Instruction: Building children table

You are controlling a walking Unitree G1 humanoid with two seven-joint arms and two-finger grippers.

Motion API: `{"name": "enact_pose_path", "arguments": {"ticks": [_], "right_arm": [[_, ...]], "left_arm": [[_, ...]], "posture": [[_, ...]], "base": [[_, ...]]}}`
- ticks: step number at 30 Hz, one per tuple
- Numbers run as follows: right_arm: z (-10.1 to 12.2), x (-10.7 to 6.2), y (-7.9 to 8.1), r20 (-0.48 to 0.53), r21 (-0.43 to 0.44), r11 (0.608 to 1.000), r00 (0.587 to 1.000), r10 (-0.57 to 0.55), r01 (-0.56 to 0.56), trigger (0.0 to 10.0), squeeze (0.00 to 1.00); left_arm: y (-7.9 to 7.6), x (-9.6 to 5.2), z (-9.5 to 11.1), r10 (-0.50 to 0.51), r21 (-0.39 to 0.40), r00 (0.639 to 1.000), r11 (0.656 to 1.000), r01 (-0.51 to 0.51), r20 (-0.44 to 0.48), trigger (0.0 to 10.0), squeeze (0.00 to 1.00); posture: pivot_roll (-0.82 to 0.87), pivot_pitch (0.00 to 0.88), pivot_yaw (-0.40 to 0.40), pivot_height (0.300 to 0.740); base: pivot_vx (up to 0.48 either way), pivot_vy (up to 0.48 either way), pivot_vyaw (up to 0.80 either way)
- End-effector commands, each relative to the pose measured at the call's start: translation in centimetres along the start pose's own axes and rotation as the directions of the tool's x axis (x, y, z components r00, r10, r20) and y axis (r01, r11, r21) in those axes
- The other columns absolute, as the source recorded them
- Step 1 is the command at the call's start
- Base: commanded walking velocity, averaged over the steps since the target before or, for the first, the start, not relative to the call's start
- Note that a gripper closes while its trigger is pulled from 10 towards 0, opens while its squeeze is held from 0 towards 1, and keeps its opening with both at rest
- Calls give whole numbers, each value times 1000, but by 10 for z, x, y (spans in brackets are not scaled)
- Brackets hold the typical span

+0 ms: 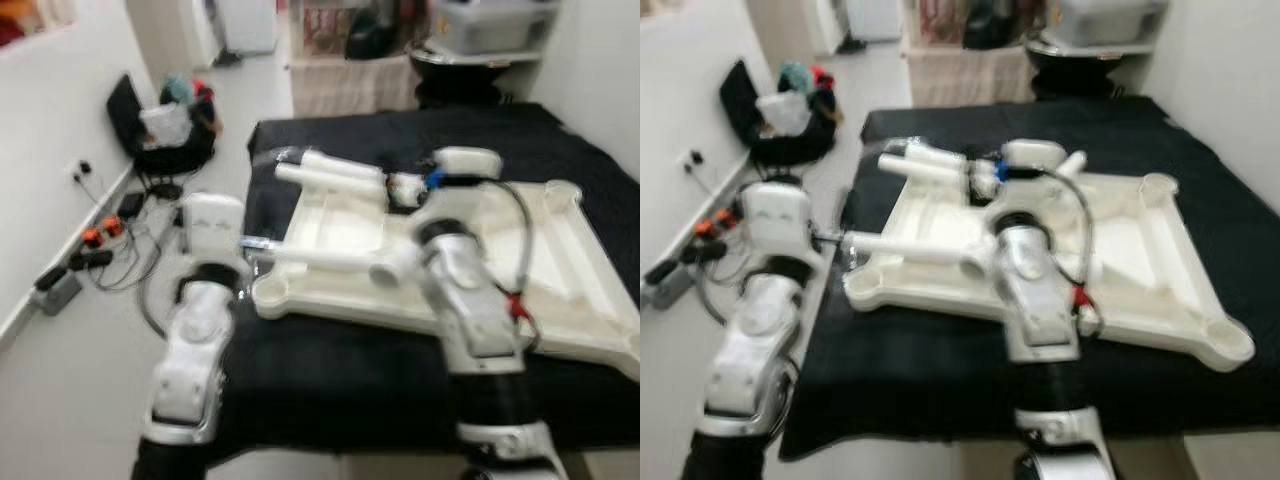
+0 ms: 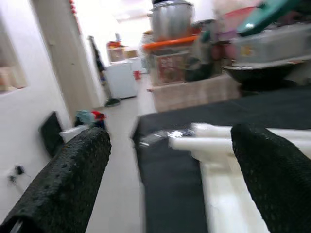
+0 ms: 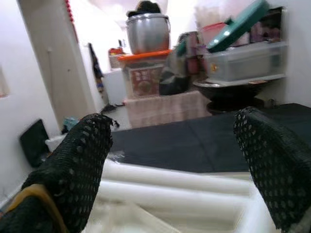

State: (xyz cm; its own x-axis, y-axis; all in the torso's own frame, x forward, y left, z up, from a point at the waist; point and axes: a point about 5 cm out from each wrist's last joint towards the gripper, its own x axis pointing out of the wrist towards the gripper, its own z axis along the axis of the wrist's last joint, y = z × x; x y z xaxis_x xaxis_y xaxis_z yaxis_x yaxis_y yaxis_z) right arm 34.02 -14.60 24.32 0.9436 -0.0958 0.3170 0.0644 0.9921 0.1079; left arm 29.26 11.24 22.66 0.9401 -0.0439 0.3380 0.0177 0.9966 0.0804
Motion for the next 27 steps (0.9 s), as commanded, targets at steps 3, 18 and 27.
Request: {"name": "enact_pose_path", "arguments": {"ticks": [3, 18, 27], "right_arm": [[6, 2, 16, 18, 15, 999, 999, 47, -47, 10000, 0], [-2, 22, 5, -354, -44, 991, 929, 105, -128, 10000, 0], [-25, 26, 11, -513, 124, 963, 815, 269, -240, 10000, 0]], "left_arm": [[12, -1, -4, 32, -4, 999, 999, -32, -38, 10000, 0], [0, -19, -22, -157, -72, 971, 987, 147, -180, 10000, 0], [-5, -31, -28, -220, -88, 947, 975, 204, -233, 10000, 0]], "posture": [[49, 0, -2, 740], [50, 0, -15, 740], [55, 0, -27, 740]], "base": [[0, 0, -800], [0, 0, 0], [0, 0, 0]]}}
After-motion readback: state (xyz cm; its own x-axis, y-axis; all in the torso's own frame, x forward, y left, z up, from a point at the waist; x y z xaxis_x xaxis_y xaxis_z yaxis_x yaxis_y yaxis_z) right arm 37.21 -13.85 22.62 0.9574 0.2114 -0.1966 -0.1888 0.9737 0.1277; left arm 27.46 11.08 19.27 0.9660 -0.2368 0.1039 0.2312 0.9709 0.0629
